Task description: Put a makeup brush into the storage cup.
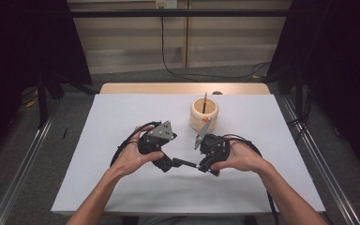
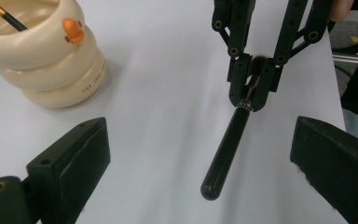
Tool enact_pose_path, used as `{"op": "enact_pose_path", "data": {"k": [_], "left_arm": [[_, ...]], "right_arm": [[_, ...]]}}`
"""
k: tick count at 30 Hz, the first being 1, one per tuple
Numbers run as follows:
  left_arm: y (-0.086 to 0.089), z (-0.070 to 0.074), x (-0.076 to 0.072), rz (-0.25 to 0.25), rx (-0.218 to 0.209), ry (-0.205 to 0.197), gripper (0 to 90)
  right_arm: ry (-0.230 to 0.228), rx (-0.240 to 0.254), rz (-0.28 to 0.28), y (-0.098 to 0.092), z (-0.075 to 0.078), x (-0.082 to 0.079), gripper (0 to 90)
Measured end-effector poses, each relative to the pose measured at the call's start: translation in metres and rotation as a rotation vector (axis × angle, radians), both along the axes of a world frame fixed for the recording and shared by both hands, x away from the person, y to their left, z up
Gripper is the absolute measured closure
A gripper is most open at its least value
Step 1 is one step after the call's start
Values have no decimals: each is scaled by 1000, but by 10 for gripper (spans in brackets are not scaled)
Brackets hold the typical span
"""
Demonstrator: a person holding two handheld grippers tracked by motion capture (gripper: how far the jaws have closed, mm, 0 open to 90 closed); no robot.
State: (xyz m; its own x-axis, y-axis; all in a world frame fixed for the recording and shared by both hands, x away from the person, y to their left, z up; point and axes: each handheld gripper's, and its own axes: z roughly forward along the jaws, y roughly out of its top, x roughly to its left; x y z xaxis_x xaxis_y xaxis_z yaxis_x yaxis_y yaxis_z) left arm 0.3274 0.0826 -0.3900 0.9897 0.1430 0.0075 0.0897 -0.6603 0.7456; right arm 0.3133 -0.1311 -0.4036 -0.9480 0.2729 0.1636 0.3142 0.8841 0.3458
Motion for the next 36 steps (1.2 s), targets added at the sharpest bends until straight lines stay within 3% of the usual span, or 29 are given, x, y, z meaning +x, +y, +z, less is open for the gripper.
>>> {"op": "enact_pose_path", "data": {"k": [6,8,12,16,21,24,25,36], "left_arm": [[-4,-7,-2,-27,59,13,56],[-6,-11,-2,-33,96,7,59],[-9,-15,-3,-47,132,34,67],[-8,-15,-2,-52,147,25,67],[-8,-19,-3,-66,181,58,69],[-12,-21,-4,-20,229,41,72],[-13,-22,-4,-27,232,45,77],[-16,-25,-8,-121,251,72,398]], "right_arm": [[-4,-12,3,1,-1,-1,783],[-2,-15,3,2,-2,0,783],[1,-22,3,3,-4,-1,782],[-1,-22,16,5,-5,-2,783],[1,-28,28,5,-5,-3,783],[2,-36,32,7,-5,-5,783],[2,-35,36,8,-5,-5,783],[-15,-39,48,10,-7,-5,783]]}}
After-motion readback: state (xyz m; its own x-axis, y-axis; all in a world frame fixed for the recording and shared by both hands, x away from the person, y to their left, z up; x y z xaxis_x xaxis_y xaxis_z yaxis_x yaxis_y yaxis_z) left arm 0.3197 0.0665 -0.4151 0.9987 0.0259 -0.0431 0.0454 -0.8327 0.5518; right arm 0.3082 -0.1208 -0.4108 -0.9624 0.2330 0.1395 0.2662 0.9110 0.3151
